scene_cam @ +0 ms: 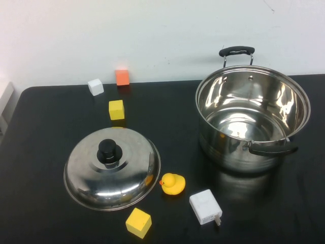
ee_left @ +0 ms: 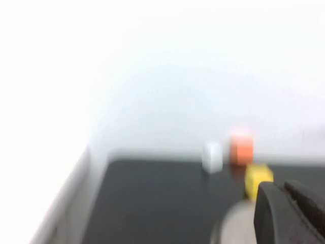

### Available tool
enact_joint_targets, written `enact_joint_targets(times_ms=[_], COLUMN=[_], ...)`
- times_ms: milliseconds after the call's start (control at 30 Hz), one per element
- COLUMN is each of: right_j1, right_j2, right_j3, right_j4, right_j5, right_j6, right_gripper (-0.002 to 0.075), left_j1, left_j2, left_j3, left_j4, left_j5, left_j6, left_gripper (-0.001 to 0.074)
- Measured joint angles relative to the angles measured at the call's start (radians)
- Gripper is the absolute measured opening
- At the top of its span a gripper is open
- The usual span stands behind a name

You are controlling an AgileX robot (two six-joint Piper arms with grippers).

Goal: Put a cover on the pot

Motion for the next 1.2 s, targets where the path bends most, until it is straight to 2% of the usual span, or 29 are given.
enact_joint_targets(times_ms=[200,433,733,867,1000,1200], right_j1=[0.000,0.000,0.000,0.000,0.000,0.000], right_j2=[0.000,0.000,0.000,0.000,0.000,0.000], right_j3=[0.000,0.000,0.000,0.000,0.000,0.000], right_j4=[0.000,0.000,0.000,0.000,0.000,0.000], right_j5=[0.000,0.000,0.000,0.000,0.000,0.000], right_j6=[0.000,0.000,0.000,0.000,0.000,0.000], right_gripper=[-0.0002,-0.0002,-0.0002,-0.0002,-0.0002,-0.0002], left_j1=[0.000,0.000,0.000,0.000,0.000,0.000], left_j2=[0.000,0.000,0.000,-0.002,0.024,0.241], left_j3=[0.000,0.000,0.000,-0.023,-0.126,-0.251], left_j4=[0.018,0.026,0.026,0.026,0.026,0.028], left_j5=[-0.217,-0.277,-0.437,-0.334,-0.192,-0.141], left_j6=[0.011,0.023,0.018,-0.019,-0.035,-0.041], left_gripper=[-0.0001,-0.0001,-0.0001,-0.0001,-0.0001,-0.0001])
